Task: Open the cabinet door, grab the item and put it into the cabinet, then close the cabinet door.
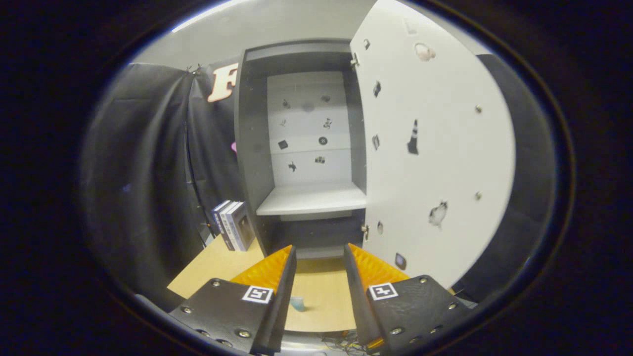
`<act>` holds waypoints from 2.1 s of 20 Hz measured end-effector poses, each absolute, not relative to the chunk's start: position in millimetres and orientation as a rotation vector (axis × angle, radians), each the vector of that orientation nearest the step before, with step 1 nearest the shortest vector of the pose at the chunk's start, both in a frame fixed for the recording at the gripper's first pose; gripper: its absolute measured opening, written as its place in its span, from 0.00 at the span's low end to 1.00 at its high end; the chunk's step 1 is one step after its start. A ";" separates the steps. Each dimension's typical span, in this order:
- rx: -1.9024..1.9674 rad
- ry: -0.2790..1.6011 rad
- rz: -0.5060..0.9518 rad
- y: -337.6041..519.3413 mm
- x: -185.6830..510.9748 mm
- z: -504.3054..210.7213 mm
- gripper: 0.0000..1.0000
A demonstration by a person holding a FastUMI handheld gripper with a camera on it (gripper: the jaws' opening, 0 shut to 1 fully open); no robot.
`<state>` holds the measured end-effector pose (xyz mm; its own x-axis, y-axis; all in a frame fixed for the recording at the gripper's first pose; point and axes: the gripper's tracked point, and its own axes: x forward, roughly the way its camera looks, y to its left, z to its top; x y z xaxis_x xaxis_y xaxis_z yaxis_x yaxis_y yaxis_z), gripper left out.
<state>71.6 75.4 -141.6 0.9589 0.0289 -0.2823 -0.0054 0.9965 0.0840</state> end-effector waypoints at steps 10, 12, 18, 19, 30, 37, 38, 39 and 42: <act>0.134 0.551 0.059 148.5 113.4 -319.3 0.99; 0.127 0.582 0.038 153.0 118.4 -347.4 0.99; 0.136 0.670 -0.010 157.5 132.0 -411.7 0.99; 0.134 0.682 -0.018 157.4 133.5 -420.0 0.99; 0.108 0.712 -0.047 148.9 143.7 -446.7 0.56; 0.093 0.618 -0.014 138.5 153.7 -354.5 0.56; 0.088 0.584 -0.007 137.9 158.8 -332.0 0.56; 0.077 0.549 0.002 137.1 164.7 -308.8 0.56; 0.064 0.432 0.027 138.6 189.8 -236.7 0.56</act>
<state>189.8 138.6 -236.7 0.9078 0.0400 -0.4175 -0.0127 0.9976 0.0679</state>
